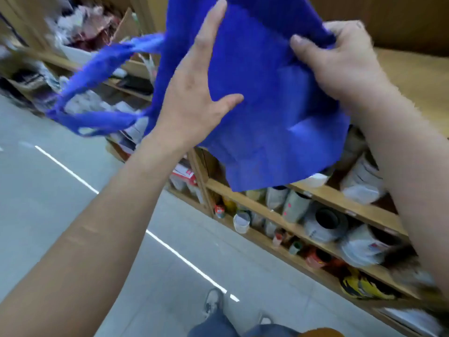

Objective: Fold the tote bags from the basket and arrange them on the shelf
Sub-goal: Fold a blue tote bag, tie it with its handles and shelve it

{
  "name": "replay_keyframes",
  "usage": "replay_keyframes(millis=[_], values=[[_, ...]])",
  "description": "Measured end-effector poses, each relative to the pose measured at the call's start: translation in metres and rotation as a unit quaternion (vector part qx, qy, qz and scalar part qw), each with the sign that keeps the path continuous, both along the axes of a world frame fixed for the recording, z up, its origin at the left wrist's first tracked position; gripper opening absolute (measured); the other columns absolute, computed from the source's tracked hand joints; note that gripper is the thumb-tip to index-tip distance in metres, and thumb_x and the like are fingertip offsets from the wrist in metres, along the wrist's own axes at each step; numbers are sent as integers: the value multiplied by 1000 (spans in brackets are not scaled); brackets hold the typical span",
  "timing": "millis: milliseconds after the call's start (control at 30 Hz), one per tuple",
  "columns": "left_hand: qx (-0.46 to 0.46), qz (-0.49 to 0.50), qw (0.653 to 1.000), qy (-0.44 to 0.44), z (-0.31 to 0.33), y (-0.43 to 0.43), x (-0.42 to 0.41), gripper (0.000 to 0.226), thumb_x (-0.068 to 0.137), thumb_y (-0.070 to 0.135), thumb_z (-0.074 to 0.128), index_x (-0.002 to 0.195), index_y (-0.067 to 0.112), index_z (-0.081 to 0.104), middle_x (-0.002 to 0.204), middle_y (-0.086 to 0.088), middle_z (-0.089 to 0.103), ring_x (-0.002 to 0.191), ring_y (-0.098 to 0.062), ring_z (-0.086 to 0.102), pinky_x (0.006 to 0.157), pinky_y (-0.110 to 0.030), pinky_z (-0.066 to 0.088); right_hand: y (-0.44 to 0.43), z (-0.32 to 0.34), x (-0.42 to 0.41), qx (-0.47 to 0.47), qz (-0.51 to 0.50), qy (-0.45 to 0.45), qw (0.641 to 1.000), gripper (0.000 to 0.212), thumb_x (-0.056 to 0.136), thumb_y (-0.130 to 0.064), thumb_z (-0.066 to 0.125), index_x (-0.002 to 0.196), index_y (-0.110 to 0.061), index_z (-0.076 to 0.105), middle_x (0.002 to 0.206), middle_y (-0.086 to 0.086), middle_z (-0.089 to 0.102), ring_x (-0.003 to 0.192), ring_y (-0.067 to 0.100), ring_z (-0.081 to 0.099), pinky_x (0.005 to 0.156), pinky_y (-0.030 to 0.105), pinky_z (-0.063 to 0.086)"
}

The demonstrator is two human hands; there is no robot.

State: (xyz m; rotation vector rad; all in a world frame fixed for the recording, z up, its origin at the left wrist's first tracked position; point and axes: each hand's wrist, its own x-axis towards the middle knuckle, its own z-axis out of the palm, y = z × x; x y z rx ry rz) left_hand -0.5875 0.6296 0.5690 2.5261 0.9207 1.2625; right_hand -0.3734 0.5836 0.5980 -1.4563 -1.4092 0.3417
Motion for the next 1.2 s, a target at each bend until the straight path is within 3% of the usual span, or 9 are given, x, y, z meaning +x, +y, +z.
replay_keyframes(millis=[100,267,433,633,767,900,967,1067,1200], values=[[44,59,990,119,-5,61,-3,95,78,47,67,155,22,17,160,-8,24,145,-31,26,115,-49,26,32,18,33,60,-54,151,985,14,90,-30,65,79,-21,63,72,-15,68,74,2,64,68,22,52],[-9,93,960,263,3,146,9,81,85,64,56,152,46,12,164,-6,9,147,-34,13,114,-57,23,77,0,78,55,-221,234,945,18,91,-30,63,100,-15,68,91,-11,72,79,1,69,75,24,57],[-120,-44,902,413,-5,202,8,94,68,93,30,150,47,21,162,-7,20,148,-27,19,115,-51,26,85,-34,97,-93,-405,68,907,32,89,-34,59,101,-6,69,98,7,69,102,33,65,77,38,48],[0,-76,894,441,-1,216,2,69,84,65,56,146,48,31,153,7,38,130,-25,39,101,-41,41,71,-27,83,-270,-495,-170,808,83,80,-31,76,144,-10,29,144,22,30,125,44,42,101,47,41],[5,-101,914,393,6,222,-3,41,93,38,55,133,47,52,133,12,56,116,-21,47,91,-40,46,69,-19,69,-218,-337,-263,877,76,85,-38,71,149,-27,32,146,13,32,133,37,32,111,42,29],[37,-104,933,343,-1,226,-9,27,97,33,48,116,32,67,105,1,63,98,-30,55,77,-44,50,70,-4,52,-305,-148,-105,935,68,80,-67,46,140,-36,49,141,-17,47,137,7,37,104,15,26],[78,-67,938,330,-4,224,-11,21,97,31,47,99,22,66,88,-2,59,86,-34,57,63,-40,46,59,4,47,-338,-39,-91,936,67,70,-83,45,128,-51,54,132,-35,47,131,-4,40,98,7,27],[72,-26,938,338,2,225,-14,17,98,32,49,84,25,55,77,2,55,80,-30,55,59,-35,40,40,3,46,-451,68,-157,876,88,46,-88,68,127,-70,39,137,-49,33,126,-21,32,103,18,30],[-133,-56,948,284,15,235,-22,8,92,28,65,89,30,73,76,15,64,78,-13,56,64,-29,42,33,-12,57,-319,-69,-28,945,36,72,-54,68,96,-27,75,91,-28,71,86,-8,64,83,19,43]])
